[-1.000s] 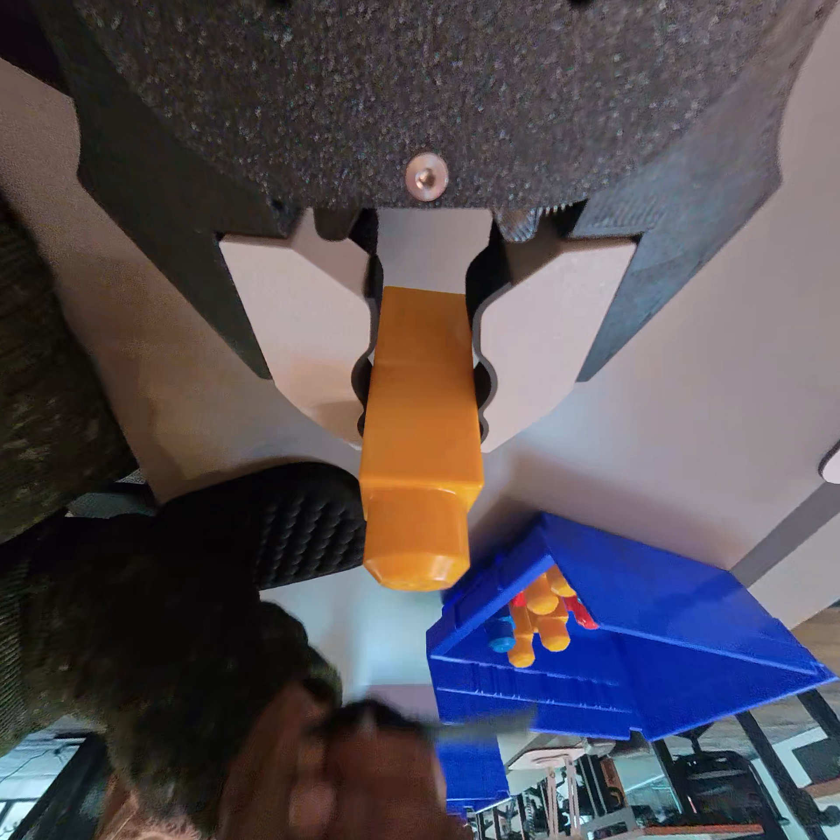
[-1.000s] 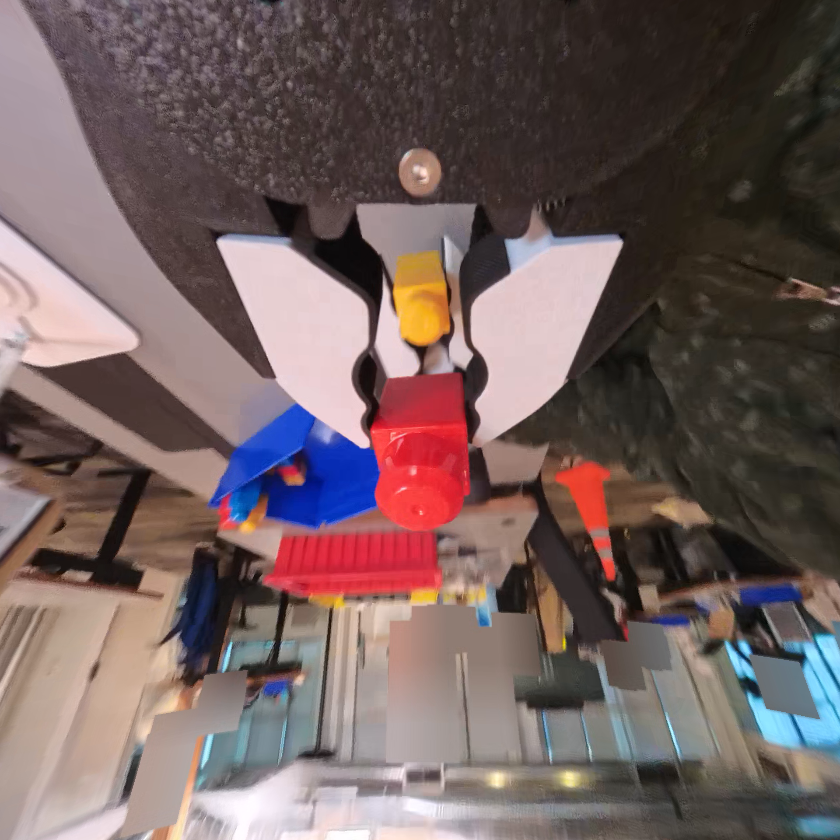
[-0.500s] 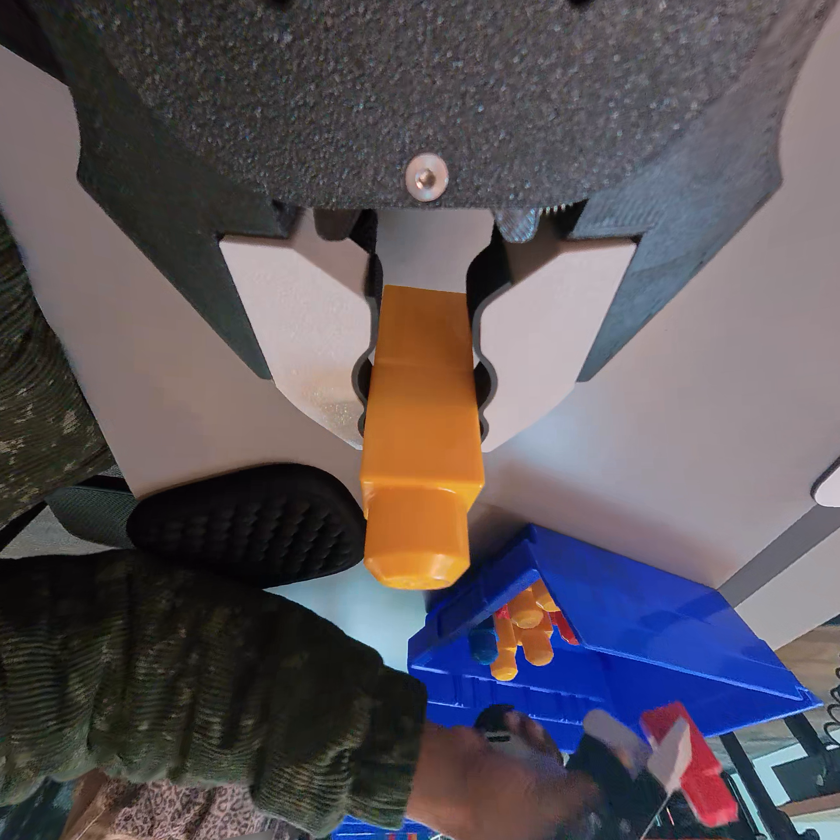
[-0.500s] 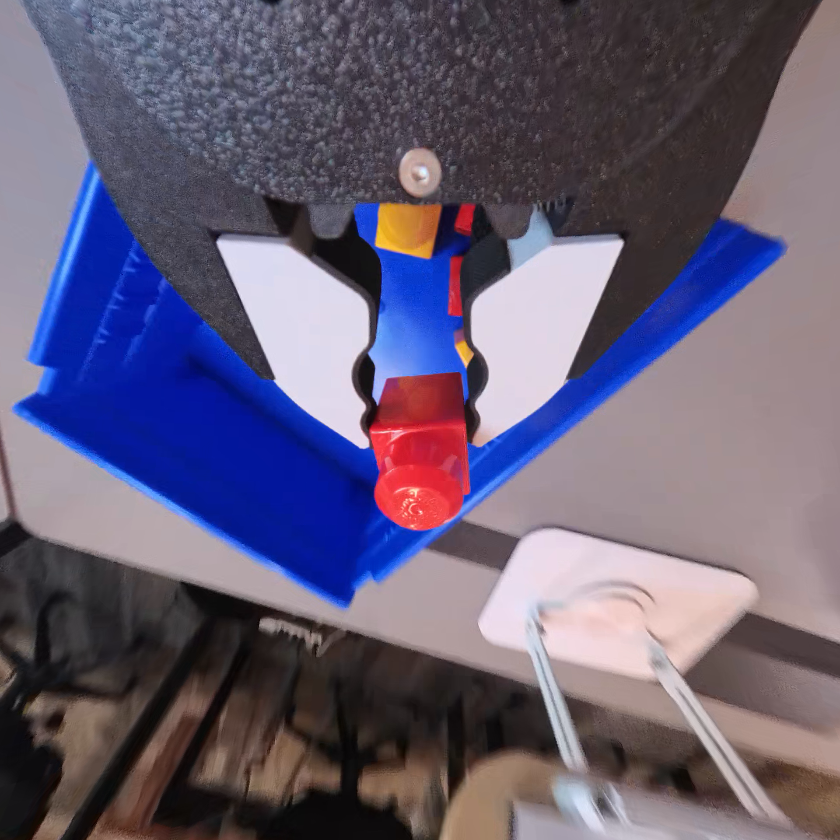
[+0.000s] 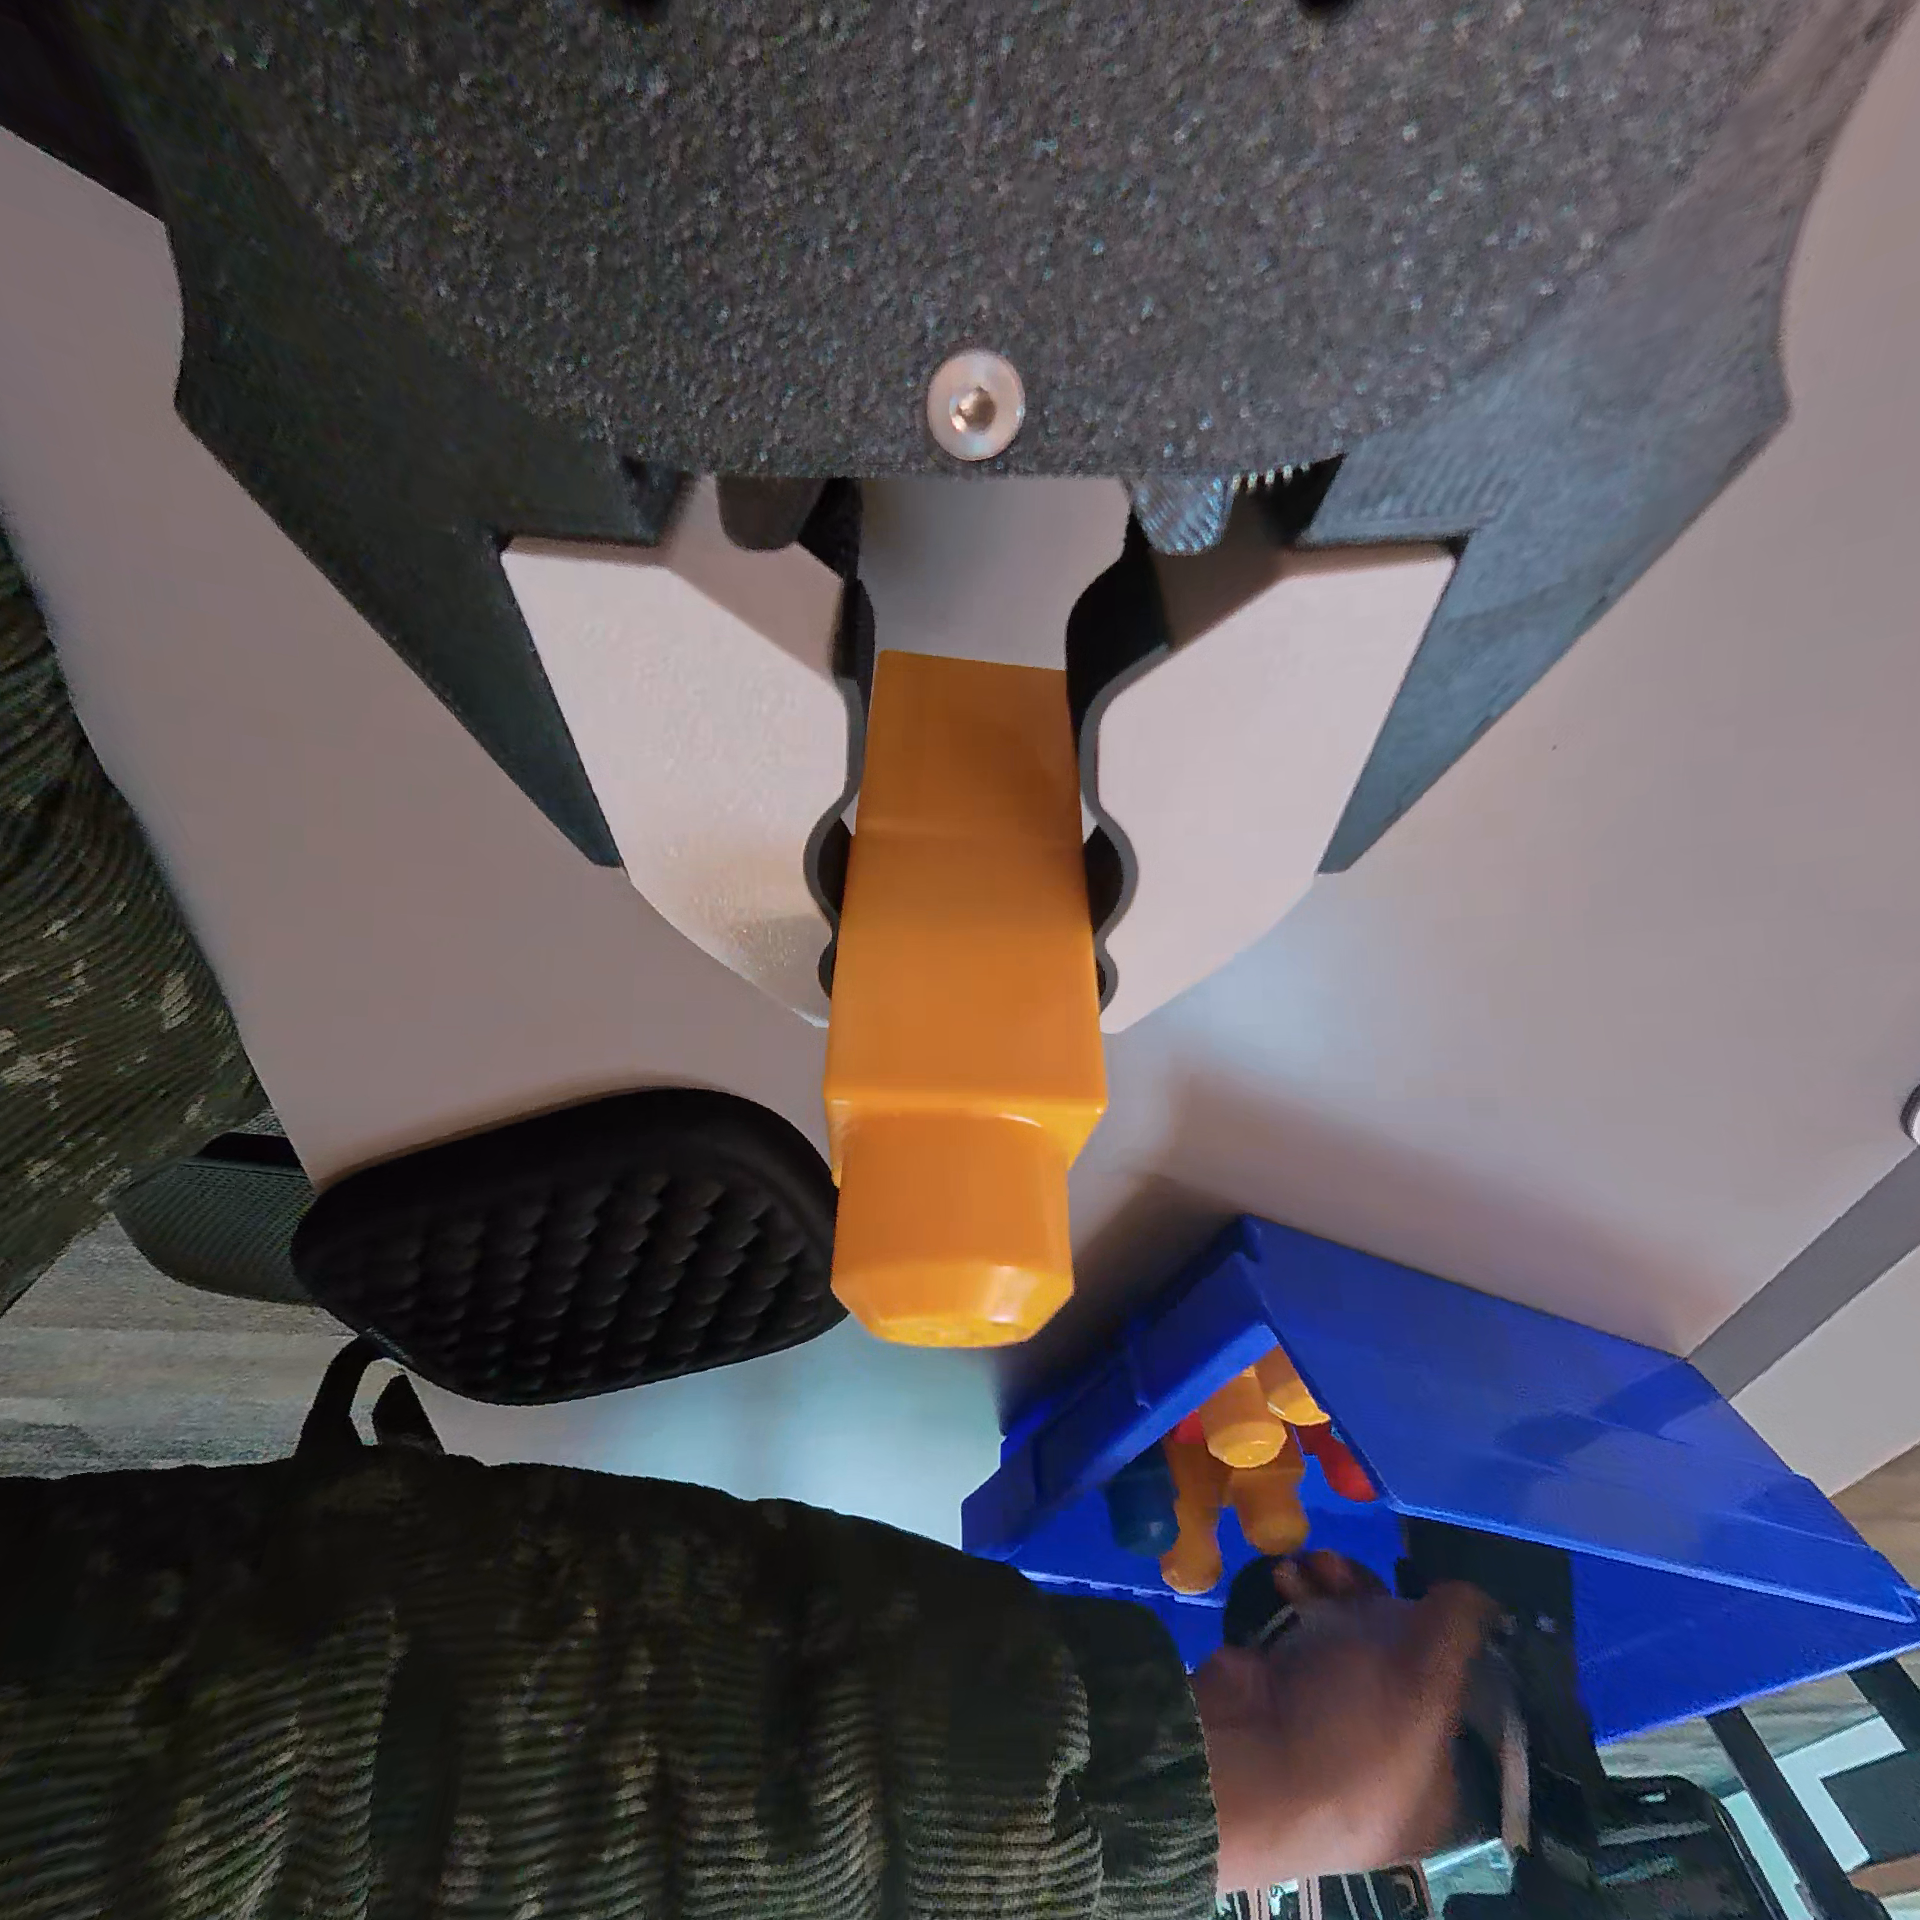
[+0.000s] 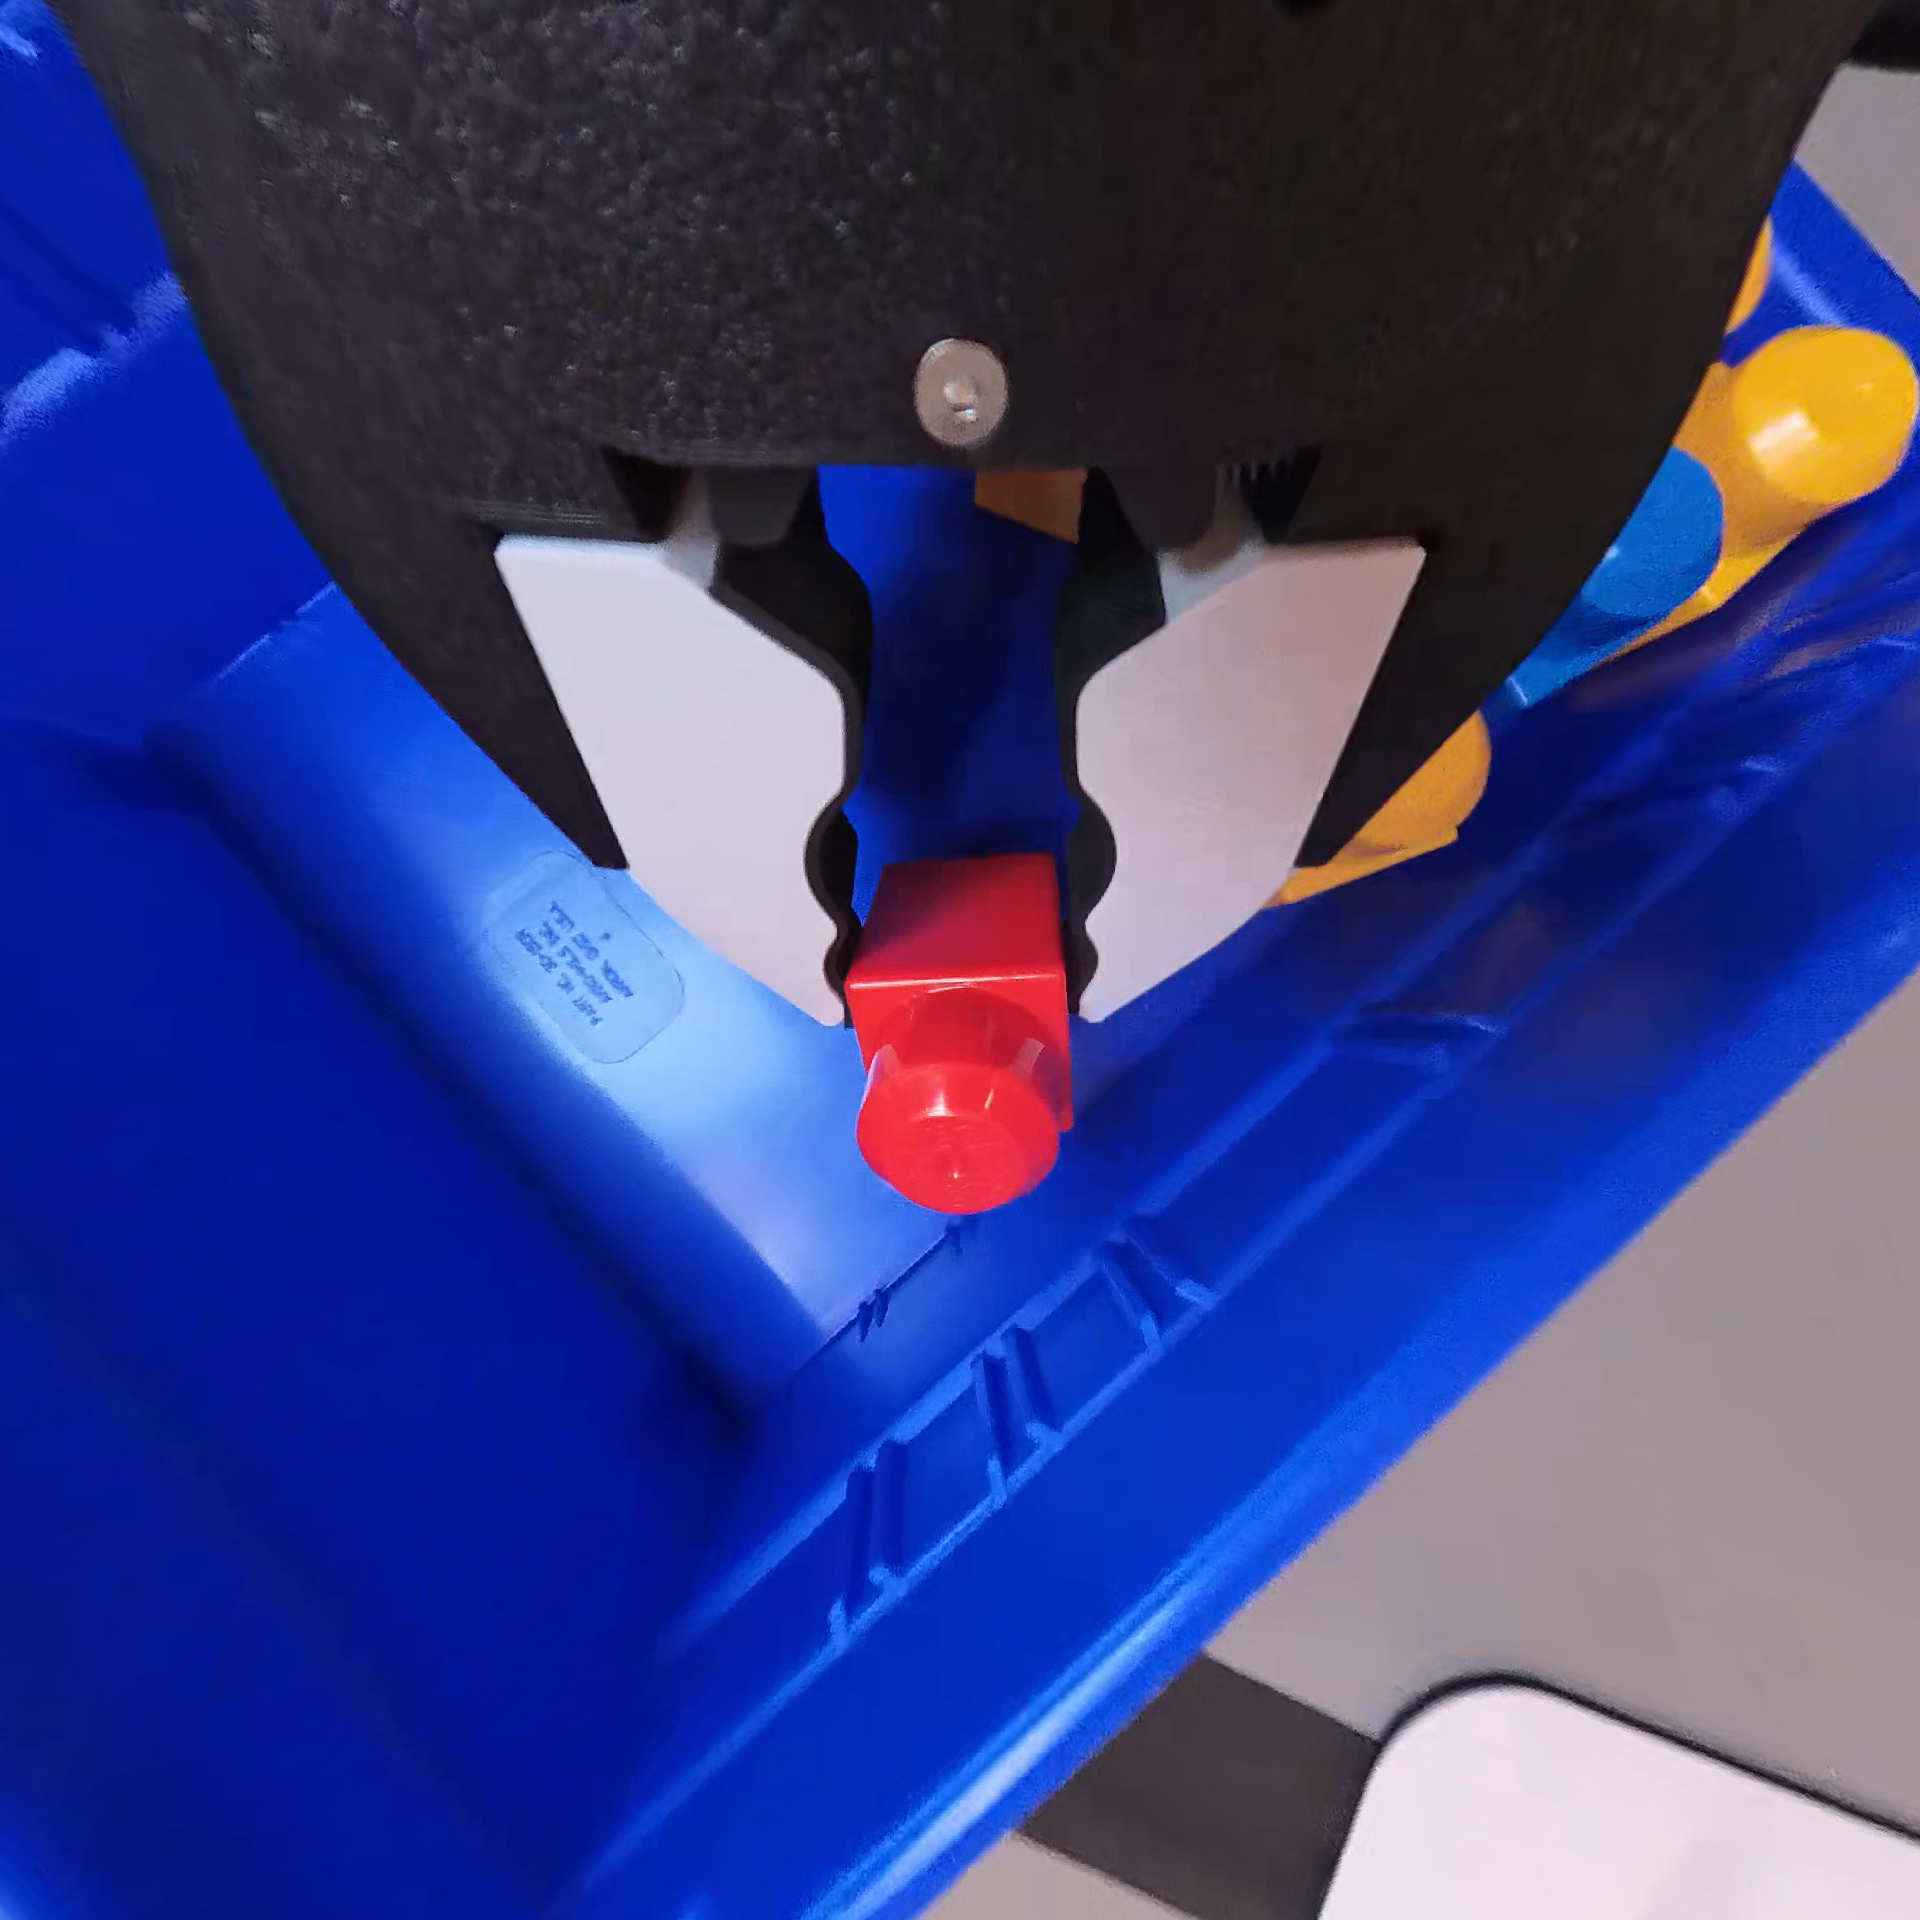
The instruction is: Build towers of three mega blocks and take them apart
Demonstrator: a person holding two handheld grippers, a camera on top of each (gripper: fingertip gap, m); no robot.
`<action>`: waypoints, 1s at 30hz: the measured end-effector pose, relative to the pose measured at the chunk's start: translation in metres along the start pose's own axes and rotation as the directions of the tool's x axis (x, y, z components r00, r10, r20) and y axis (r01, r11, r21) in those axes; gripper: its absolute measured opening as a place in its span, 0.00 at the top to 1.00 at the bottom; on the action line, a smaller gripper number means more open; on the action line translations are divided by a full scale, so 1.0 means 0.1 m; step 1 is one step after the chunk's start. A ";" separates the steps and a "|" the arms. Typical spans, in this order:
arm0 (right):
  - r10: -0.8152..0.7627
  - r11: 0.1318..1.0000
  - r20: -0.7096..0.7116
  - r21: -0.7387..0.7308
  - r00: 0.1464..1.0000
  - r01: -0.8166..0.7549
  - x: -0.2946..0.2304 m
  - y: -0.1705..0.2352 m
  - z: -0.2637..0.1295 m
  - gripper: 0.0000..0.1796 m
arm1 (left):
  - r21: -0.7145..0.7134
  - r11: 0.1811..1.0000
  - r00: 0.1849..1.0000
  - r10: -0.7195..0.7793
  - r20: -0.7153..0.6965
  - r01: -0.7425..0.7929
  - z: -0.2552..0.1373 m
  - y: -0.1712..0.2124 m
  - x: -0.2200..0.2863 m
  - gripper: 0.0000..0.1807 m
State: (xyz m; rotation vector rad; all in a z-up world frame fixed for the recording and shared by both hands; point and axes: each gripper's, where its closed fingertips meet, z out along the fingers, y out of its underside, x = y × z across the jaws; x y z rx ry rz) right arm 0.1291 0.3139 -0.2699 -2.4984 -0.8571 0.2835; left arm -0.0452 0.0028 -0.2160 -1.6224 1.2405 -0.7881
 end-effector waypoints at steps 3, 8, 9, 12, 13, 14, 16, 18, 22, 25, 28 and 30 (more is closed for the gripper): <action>-0.030 0.999 0.030 -0.033 0.999 0.031 -0.03 0.08 0.01 0.79 | -0.004 1.000 1.000 -0.002 -0.005 0.002 0.01 0.01 0.01 0.77; -0.077 0.989 0.065 -0.122 0.995 0.084 -0.06 0.26 0.01 0.78 | -0.011 1.000 1.000 0.004 -0.007 -0.004 0.02 0.02 0.02 0.77; -0.080 0.988 0.067 -0.125 0.995 0.088 -0.06 0.27 0.00 0.78 | -0.011 1.000 1.000 0.003 -0.008 -0.003 0.02 0.02 0.02 0.77; -0.084 0.990 0.067 -0.107 0.994 0.091 -0.06 0.26 -0.03 0.77 | -0.016 1.000 1.000 -0.003 -0.013 0.003 0.03 0.04 0.02 0.77; -0.084 0.991 0.064 -0.103 0.994 0.090 -0.05 0.25 -0.04 0.77 | -0.018 1.000 1.000 -0.003 -0.012 0.002 0.03 0.04 0.02 0.77; -0.087 0.991 0.061 -0.096 0.994 0.092 -0.05 0.24 -0.05 0.78 | -0.018 1.000 1.000 -0.001 -0.011 0.001 0.04 0.04 0.02 0.77; -0.120 0.989 0.075 -0.080 0.990 0.126 -0.10 0.21 -0.07 0.79 | -0.019 1.000 1.000 -0.002 -0.013 0.001 0.04 0.04 0.02 0.77; -0.197 0.974 0.127 -0.089 0.972 0.209 -0.23 0.25 -0.07 0.79 | -0.020 1.000 1.000 -0.003 -0.014 0.002 0.04 0.05 0.02 0.77; -0.234 0.958 0.150 -0.135 0.961 0.254 -0.29 0.31 -0.09 0.79 | -0.023 1.000 1.000 -0.006 -0.019 0.006 0.04 0.06 0.03 0.77; -0.213 0.970 0.126 -0.094 0.969 0.226 -0.24 0.25 -0.16 0.76 | -0.015 1.000 1.000 -0.006 -0.010 0.006 0.03 0.04 0.01 0.77; -0.228 0.970 0.038 0.100 0.973 0.223 -0.27 -0.06 -0.45 0.75 | -0.001 1.000 1.000 -0.012 0.002 0.012 0.02 0.02 -0.01 0.77; -0.295 0.917 -0.028 0.272 0.955 0.292 -0.49 -0.30 -0.76 0.74 | 0.006 1.000 1.000 -0.015 0.011 0.015 0.01 0.01 -0.03 0.77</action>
